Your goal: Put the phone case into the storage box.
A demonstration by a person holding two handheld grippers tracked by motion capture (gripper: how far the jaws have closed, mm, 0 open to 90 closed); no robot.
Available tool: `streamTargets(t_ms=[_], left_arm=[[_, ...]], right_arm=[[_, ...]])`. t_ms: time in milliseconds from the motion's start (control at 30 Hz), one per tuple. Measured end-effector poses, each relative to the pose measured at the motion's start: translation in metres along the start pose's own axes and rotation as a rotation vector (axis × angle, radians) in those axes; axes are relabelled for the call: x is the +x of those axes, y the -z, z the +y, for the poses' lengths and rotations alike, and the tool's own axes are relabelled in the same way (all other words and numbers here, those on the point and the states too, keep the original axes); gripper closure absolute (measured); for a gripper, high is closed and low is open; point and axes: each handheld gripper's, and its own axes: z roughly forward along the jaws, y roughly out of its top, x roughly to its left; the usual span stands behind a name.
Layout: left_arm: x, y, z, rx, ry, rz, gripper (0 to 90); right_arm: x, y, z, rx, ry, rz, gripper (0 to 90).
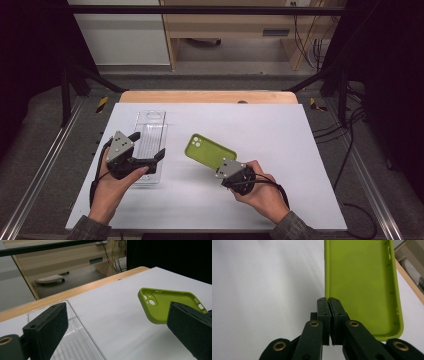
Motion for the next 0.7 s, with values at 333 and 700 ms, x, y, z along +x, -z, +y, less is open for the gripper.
streamTargets(t_ms=[333,700], left_arm=[[-0.001,-0.008,0.009,0.026,-0.021,-0.014,3.4],[-0.004,-0.019,0.026,0.08,-0.039,-0.037,4.0]], right_arm=[[0.004,0.0,0.001,-0.006,0.015,-0.018,88.0],[0.009,-0.004,0.004,-0.008,0.032,-0.045,88.0]])
